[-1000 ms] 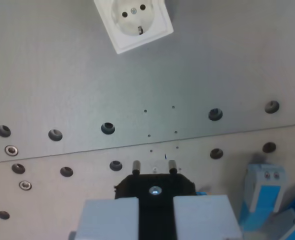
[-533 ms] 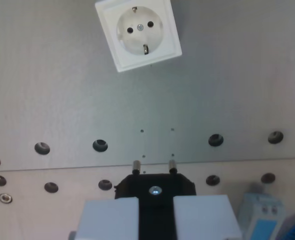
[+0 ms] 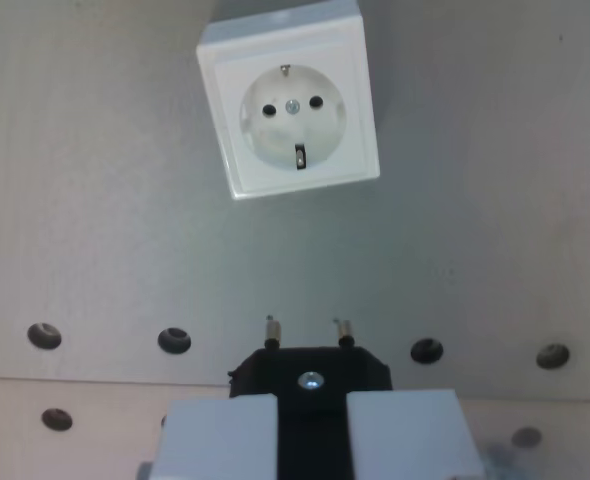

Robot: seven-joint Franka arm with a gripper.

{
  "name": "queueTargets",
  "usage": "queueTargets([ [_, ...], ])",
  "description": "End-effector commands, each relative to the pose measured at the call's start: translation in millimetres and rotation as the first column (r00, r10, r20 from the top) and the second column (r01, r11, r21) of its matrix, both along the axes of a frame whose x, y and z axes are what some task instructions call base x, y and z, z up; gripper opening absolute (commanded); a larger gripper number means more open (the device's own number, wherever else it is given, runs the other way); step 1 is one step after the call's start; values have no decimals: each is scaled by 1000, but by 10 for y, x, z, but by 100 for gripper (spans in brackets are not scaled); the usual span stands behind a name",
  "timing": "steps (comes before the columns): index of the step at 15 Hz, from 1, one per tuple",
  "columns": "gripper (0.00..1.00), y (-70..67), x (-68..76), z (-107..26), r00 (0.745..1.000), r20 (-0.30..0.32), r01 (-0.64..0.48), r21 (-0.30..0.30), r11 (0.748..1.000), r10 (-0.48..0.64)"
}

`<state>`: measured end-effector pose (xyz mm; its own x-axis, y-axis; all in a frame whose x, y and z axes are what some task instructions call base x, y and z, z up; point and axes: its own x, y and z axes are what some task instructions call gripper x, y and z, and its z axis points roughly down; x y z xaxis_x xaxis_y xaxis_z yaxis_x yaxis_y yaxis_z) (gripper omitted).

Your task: Move above the white socket

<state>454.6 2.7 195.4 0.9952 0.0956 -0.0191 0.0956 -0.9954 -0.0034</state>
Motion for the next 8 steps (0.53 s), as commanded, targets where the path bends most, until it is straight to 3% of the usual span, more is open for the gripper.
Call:
queueTargets([
  [1, 0, 18, 38, -156, 984, 72, -158, -48, 986, 161],
  [8, 0, 31, 167, -485, 977, 44, -206, -50, 977, 209],
])
